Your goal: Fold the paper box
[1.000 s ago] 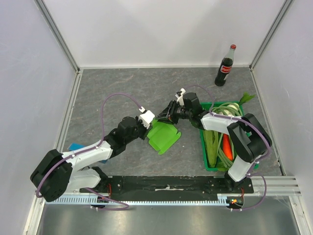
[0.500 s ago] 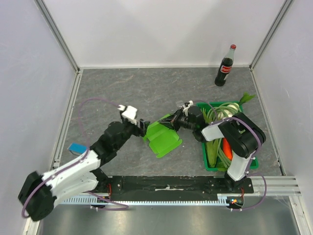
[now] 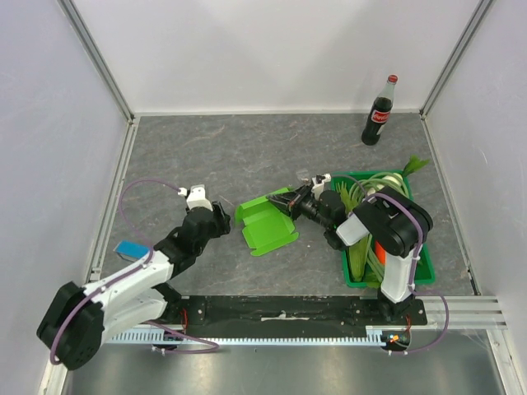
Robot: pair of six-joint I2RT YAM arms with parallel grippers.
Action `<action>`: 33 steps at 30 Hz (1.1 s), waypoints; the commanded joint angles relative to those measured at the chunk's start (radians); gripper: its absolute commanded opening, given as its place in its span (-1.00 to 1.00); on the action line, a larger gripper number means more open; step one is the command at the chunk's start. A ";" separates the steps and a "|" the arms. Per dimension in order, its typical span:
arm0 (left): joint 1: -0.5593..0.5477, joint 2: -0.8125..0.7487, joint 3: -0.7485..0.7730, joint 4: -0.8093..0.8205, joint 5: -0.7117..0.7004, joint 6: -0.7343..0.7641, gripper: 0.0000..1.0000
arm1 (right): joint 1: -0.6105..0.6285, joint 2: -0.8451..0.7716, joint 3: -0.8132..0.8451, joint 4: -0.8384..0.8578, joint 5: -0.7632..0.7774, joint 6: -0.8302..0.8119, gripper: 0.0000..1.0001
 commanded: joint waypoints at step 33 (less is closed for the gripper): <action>-0.054 0.328 0.108 0.282 0.220 0.342 0.10 | 0.027 0.050 -0.042 0.183 0.072 0.002 -1.00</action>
